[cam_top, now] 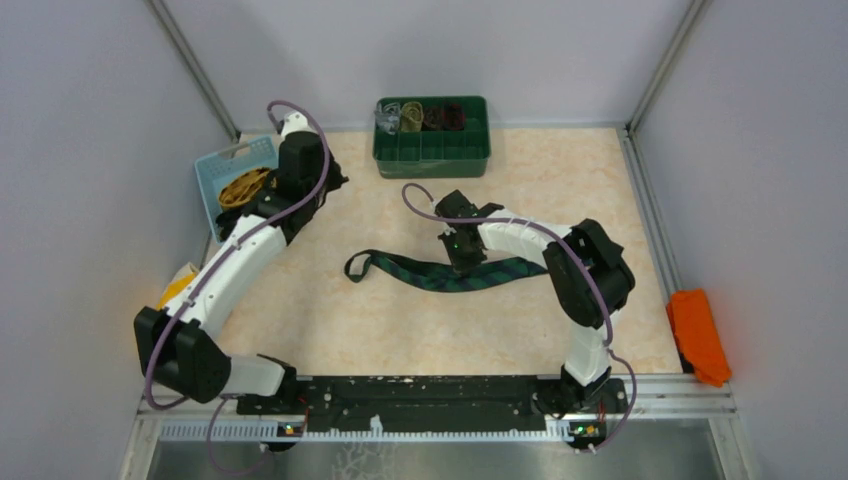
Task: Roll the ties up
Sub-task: Flatten out the tie at the center of the board.
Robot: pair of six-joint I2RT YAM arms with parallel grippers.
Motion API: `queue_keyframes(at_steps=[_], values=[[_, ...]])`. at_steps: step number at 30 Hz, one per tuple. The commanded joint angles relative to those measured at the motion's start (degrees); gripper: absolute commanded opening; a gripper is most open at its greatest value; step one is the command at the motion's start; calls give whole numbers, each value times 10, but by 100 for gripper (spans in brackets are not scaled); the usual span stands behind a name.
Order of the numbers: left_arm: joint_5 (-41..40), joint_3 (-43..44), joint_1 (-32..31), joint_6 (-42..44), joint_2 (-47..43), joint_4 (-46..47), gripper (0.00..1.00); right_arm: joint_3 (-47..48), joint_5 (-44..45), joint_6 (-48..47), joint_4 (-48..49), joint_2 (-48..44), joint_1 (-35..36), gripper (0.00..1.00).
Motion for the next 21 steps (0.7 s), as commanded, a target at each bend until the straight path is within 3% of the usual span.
queue_keyframes(at_steps=[1, 4, 8, 14, 21], values=[[-32, 48, -8, 4, -33, -78, 0, 56, 102, -10, -47, -23, 24, 0], [-83, 66, -25, 2, -60, -117, 0, 96, 101, -27, -39, -38, 61, 0], [-118, 42, -40, 6, -115, -94, 0, 124, 47, -36, -11, -36, 103, 0], [-127, 30, -41, 12, -157, -89, 0, 165, -90, -34, 18, 31, 109, 0], [-131, 10, -41, 21, -169, -67, 0, 265, -96, -48, 16, 138, 97, 0]])
